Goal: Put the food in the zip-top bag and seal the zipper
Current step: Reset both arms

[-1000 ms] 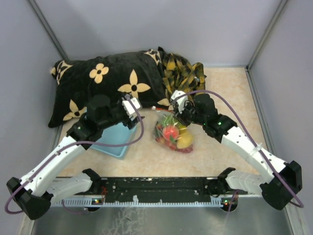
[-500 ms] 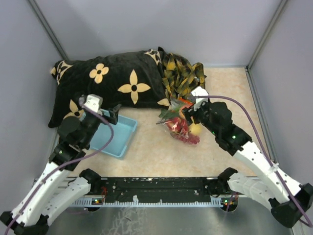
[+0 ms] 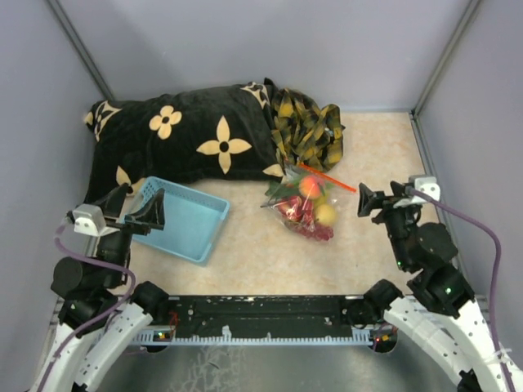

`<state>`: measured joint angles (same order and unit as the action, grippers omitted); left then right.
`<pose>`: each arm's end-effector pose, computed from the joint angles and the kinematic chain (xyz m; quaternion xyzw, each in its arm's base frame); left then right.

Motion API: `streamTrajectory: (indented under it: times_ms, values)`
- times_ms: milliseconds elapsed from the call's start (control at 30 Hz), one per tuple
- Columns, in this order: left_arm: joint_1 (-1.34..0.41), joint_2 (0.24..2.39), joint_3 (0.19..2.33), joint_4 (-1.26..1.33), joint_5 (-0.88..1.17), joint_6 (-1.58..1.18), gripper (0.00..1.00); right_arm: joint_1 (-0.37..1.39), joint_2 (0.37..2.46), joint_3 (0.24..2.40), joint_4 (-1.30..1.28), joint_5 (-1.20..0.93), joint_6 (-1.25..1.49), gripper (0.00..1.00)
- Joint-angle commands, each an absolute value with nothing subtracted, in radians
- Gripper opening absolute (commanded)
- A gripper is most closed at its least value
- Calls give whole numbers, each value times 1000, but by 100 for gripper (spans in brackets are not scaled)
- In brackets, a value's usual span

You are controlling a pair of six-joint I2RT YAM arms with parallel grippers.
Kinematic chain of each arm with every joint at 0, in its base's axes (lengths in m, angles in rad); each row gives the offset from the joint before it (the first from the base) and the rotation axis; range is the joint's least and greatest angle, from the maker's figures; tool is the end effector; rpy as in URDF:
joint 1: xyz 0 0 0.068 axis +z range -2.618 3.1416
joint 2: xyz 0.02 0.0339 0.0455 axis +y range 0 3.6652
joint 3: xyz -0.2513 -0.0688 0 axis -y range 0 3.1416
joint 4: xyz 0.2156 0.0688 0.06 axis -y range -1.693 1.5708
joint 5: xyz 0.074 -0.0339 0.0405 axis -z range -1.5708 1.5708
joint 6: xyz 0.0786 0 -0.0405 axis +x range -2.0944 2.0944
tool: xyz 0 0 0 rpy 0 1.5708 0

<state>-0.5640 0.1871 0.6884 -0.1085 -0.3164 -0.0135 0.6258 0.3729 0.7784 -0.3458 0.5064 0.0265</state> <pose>0.0728 -0.0171 0.3734 0.0230 0.5635 -0.1499 0.8120 0.1057 0.0294 0.3538 -0.0217 0.6881 0.0631 0.7226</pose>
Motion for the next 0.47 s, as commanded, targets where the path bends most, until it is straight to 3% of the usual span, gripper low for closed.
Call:
streamTrajectory:
  times_ms: [0, 433]
  values:
    - [-561, 124, 610, -75, -376, -67, 100, 621, 248, 730, -346, 575, 66, 74]
    - [-555, 151, 583, -88, -396, -31, 100, 620, 167, 683, -343, 622, 70, 75]
